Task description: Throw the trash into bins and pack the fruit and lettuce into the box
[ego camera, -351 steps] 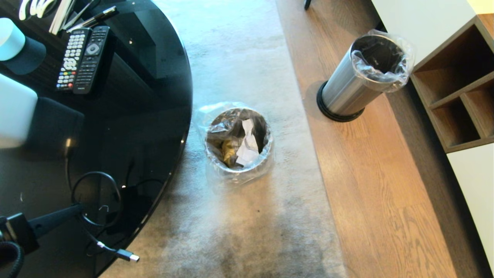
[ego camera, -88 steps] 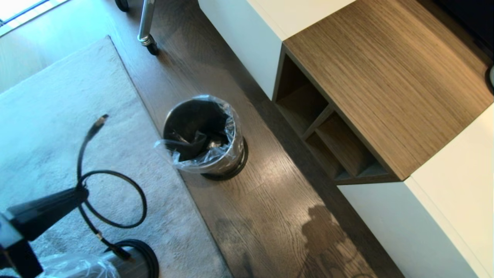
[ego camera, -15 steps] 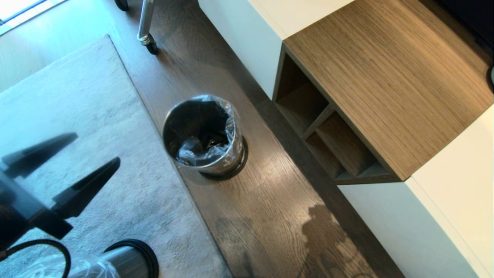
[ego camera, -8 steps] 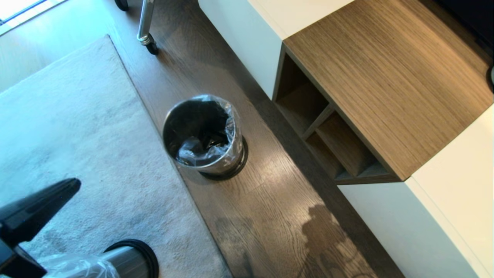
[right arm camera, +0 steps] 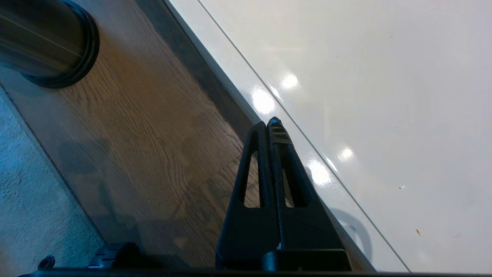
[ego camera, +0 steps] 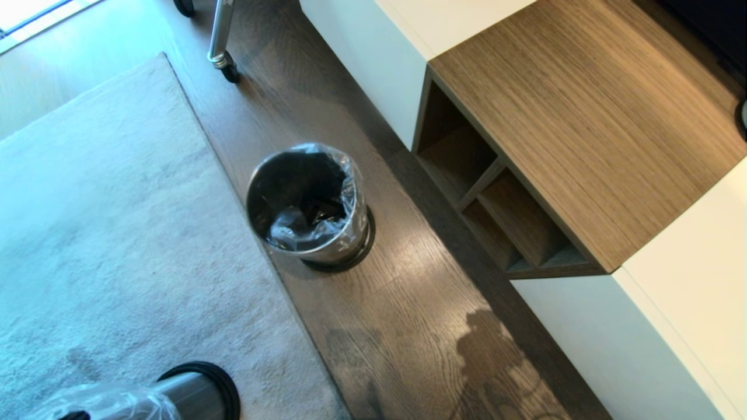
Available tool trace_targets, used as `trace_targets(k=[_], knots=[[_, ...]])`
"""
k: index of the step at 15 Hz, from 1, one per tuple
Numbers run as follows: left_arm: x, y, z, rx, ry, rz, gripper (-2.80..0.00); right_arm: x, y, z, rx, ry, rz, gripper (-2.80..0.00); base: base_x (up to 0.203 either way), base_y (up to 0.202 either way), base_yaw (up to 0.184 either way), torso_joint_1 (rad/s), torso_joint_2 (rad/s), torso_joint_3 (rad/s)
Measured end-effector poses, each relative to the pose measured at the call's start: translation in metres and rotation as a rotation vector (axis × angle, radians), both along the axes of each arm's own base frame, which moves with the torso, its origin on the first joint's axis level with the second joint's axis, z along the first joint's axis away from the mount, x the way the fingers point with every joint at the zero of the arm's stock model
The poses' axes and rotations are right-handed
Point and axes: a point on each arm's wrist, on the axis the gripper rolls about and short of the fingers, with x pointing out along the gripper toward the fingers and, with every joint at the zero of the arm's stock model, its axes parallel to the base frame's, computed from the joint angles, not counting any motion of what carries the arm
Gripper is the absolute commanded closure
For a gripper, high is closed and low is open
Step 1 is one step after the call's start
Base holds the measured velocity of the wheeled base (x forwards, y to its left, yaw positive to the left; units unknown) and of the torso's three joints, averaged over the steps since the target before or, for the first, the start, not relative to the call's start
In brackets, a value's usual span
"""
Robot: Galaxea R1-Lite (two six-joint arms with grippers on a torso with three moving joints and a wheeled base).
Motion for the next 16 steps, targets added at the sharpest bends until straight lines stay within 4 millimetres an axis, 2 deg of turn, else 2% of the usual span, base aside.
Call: trace_targets(k=[3, 6, 16], knots=[[-0.003, 0.001, -0.03, 0.003, 0.026, 0.016, 0.0, 0.0, 0.0, 0.0, 0.0, 0.0, 0.0, 0.0, 0.0, 0.0, 0.0, 0.0, 0.0, 0.0], [-0.003, 0.001, -0.045, 0.01, 0.05, 0.115, 0.0, 0.0, 0.0, 0.0, 0.0, 0.0, 0.0, 0.0, 0.0, 0.0, 0.0, 0.0, 0.0, 0.0], [-0.011, 0.002, -0.056, 0.001, 0.055, 0.282, 0.0, 0.0, 0.0, 0.0, 0.0, 0.0, 0.0, 0.0, 0.0, 0.0, 0.0, 0.0, 0.0, 0.0]])
